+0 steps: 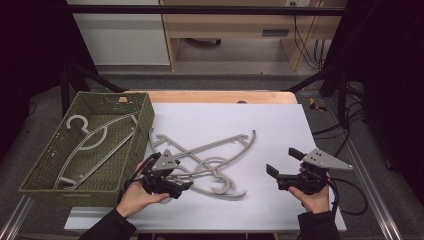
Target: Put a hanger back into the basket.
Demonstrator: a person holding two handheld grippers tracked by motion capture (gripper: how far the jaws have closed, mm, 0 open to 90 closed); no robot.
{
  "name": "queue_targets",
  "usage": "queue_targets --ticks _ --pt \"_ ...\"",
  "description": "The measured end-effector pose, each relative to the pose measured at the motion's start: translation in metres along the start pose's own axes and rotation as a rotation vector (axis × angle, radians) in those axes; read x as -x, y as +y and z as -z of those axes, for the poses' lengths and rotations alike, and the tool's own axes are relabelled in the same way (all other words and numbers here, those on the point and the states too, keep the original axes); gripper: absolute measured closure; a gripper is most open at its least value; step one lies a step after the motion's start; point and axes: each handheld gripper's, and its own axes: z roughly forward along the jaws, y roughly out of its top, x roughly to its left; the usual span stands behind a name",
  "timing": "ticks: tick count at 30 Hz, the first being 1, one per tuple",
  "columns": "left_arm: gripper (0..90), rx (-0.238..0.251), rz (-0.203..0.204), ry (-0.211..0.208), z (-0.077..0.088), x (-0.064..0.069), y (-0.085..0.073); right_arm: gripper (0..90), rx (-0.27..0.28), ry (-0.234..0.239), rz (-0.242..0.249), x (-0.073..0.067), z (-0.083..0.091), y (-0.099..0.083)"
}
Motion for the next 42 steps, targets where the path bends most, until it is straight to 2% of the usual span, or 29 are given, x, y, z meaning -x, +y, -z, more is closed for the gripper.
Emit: queue_targets --ticks 9,10,15,18,26,29,30,42 --pt "28.1 -0.109 -0.010 -0.018 -0.030 -0.014 0.003 3.6 0.000 0.001 -0.001 0.000 0.000 0.000" --pt "29.3 -0.134 -0.023 -0.019 -0.033 -0.017 0.002 3.6 -0.001 0.001 -0.001 0.000 0.000 0.000" --pt "37.0 -0.172 -0.027 -0.026 -0.048 -0.023 0.001 3.6 -0.002 0.003 0.001 0.000 -0.001 0.000" --pt "41.7 -0.186 -0.026 -0.026 -0.056 -0.025 0.000 3.6 -0.003 0.002 0.000 0.000 -0.001 0.000" --pt "57.8 -0.235 -0.065 -0.022 -0.071 -0.024 -0.001 3.6 -0.003 0.003 0.001 0.000 -0.001 0.000" --pt "62.4 -0.247 -0.066 -0.014 -0.077 -0.024 -0.001 3.6 -0.002 0.001 0.001 0.000 -0.001 0.000" --pt "66.4 -0.247 -0.066 -0.014 -0.077 -0.024 -0.001 3.6 -0.002 0.001 0.001 0.000 -0.001 0.000" --pt "74.2 -0.284 -0.097 0.015 -0.082 -0.015 0.003 3.7 -0.004 0.003 0.000 -0.001 -0.002 -0.001"
